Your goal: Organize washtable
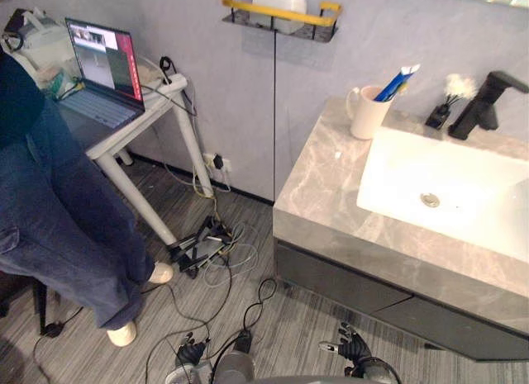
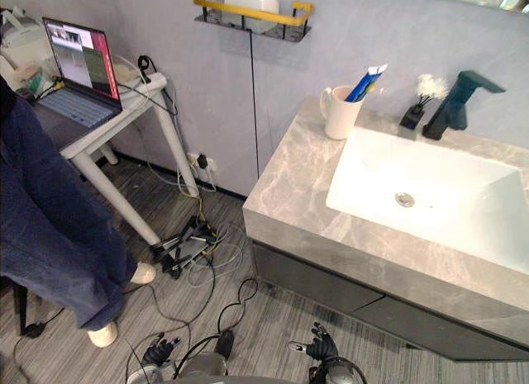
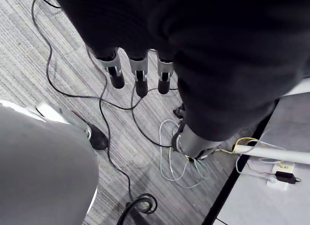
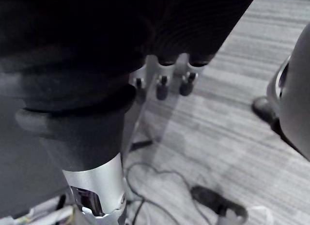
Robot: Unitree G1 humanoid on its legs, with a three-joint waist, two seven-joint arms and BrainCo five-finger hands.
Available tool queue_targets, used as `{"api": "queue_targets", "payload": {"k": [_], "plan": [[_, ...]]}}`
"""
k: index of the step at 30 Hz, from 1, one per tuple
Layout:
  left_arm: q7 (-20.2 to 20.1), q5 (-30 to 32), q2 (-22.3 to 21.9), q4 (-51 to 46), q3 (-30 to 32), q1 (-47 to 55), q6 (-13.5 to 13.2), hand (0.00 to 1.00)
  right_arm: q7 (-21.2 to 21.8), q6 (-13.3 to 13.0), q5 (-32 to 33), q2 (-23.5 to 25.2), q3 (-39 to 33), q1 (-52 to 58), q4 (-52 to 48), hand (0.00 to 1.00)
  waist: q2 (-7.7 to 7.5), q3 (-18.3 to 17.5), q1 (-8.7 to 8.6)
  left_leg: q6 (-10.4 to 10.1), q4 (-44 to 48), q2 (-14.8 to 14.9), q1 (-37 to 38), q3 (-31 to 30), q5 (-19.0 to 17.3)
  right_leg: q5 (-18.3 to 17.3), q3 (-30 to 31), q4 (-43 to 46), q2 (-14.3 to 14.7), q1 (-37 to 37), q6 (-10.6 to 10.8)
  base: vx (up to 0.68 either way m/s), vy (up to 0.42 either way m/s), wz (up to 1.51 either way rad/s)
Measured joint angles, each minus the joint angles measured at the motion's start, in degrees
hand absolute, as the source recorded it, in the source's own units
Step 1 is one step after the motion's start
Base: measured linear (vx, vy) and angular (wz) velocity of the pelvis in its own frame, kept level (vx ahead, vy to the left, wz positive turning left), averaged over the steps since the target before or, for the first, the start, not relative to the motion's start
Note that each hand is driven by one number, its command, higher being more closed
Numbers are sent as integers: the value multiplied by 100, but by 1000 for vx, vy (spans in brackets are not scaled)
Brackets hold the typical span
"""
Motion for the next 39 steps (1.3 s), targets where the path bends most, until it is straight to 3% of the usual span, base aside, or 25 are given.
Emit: {"api": "queue_targets", "payload": {"k": [2,3,5,6,10,13,16,19,20,21,22,23,24,25,26,27,28,29,30,32,34,36,39], "plan": [[38,14,3,-6,8,5,-9,0,-31,2,0,26,1,-25,-6,0,-59,64,-20,104,67,21,-44,437,-32,6,2,101,-120,-35,-1,-62,70,-2],[76,51,6,-43,16,3,-12,0,-75,1,1,68,0,-33,-22,0,-86,82,-25,321,403,148,-163,1021,-215,9,3,180,-222,-95,3,-81,83,-1],[80,132,5,-72,20,4,-51,0,-98,0,1,29,-35,-19,-39,0,-101,91,-123,427,1328,335,-418,1517,-627,55,10,212,-370,-88,83,-22,197,-7],[82,241,8,-62,77,26,-113,0,-96,0,0,-37,-69,-10,-39,0,-6,134,-179,214,1963,535,-496,1556,-1252,143,193,203,-391,-103,238,-5,414,-33],[69,245,270,-13,183,-13,-138,0,34,15,-7,218,-228,-34,131,0,-284,174,-208,204,2185,304,-756,1558,-1422,598,431,-391,-370,-181,267,-29,236,-23],[61,284,293,165,167,-27,-139,0,35,36,-5,207,-508,-125,248,0,-233,172,-195,172,2592,265,-853,1528,-1630,791,671,-545,-351,-186,303,-59,129,-29],[59,362,299,211,-7,-32,-142,0,27,43,0,140,-553,-161,220,0,-60,158,-176,195,2824,275,-928,1611,-1860,955,1055,-584,-350,-423,285,-95,148,-65],[57,393,351,329,-166,-81,-146,0,30,61,-6,120,-503,-224,213,0,24,148,-161,339,3038,400,-943,2013,-2200,1064,1618,-454,-338,-815,132,-105,157,-90],[54,410,377,379,-264,-98,-147,0,33,63,-7,110,-471,-237,206,0,38,151,-174,450,3080,458,-901,2159,-2295,1121,1749,-410,-338,-908,-57,-96,162,-100],[54,442,385,409,-271,-109,-142,0,38,68,-13,90,-423,-271,219,0,75,147,-188,491,3043,528,-837,2297,-2310,1164,1782,-281,-328,-995,-400,-50,115,-79],[56,451,382,408,-302,-108,-143,0,38,69,-14,56,-354,-299,216,0,96,159,-193,534,3032,602,-780,2405,-2316,1165,1745,52,-343,-1111,-520,-20,83,-80],[58,452,453,421,-444,-83,-119,0,48,28,-15,-8,-169,-334,220,0,138,197,-237,775,3057,701,-484,2688,-2295,598,1733,2354,-571,-1628,-634,23,34,-52],[12,446,542,415,-497,-83,-119,0,83,-1,-31,2,-126,-327,283,0,-8,167,-318,714,3071,556,-310,2676,-2355,614,1684,2944,-612,-1680,-669,26,36,-37],[-26,442,557,424,-485,-93,-118,0,124,-14,-44,-18,-153,-317,342,0,-41,140,-310,658,3056,503,-314,2608,-2394,628,1693,2915,-608,-1674,-636,44,18,-18],[-73,440,529,491,-482,-109,-119,0,152,-36,-56,-52,-167,-327,443,0,63,31,-299,630,2812,431,-293,2534,-2389,690,1729,2580,-508,-1622,-554,3,5,-39],[-98,437,451,537,-482,-82,-123,0,157,-20,-64,-74,-186,-357,511,0,91,-56,-318,756,2382,380,-238,2596,-2127,541,1780,2596,-468,-1523,-516,-6,-13,-28],[-107,433,471,551,-482,-81,-117,0,158,-27,-62,-73,-191,-356,509,0,46,-66,-379,812,2225,314,-174,2644,-1960,399,1790,2952,-494,-1489,-460,41,-55,0],[-129,437,513,550,-514,-75,-117,0,160,-18,-69,-77,-201,-331,640,0,-66,-124,-453,856,1937,143,-9,2666,-1761,269,1935,3113,-480,-1336,-266,129,-83,17],[-177,439,540,556,-603,-73,-124,0,167,16,-72,-122,-290,-315,850,0,-173,-276,-427,890,1725,-63,-6,2692,-1571,87,2098,2452,-430,-1056,-47,166,-111,-13],[-197,447,444,579,-845,-86,-130,0,161,85,-172,-352,-322,-214,992,0,-21,-445,-297,871,1282,-208,-91,2656,-1206,49,2145,907,-186,-667,45,68,-58,-56],[-199,450,432,643,-1097,-159,-132,0,157,106,-255,-438,-356,-226,1016,0,24,-458,-327,854,984,-303,-191,2668,-1012,64,2054,-71,-186,-407,81,-28,-95,-29],[-196,448,423,684,-1232,-258,-131,0,158,121,-269,-466,-352,-182,1028,0,46,-454,-320,830,937,-320,-327,2645,-889,205,1995,-543,-135,-334,314,-69,-86,0],[-189,418,495,699,-1454,-344,-147,0,151,115,-271,-446,-361,-195,1025,0,13,-313,-320,653,917,-295,-315,2129,-540,311,1682,-787,3,-21,249,-104,-107,51]]}}
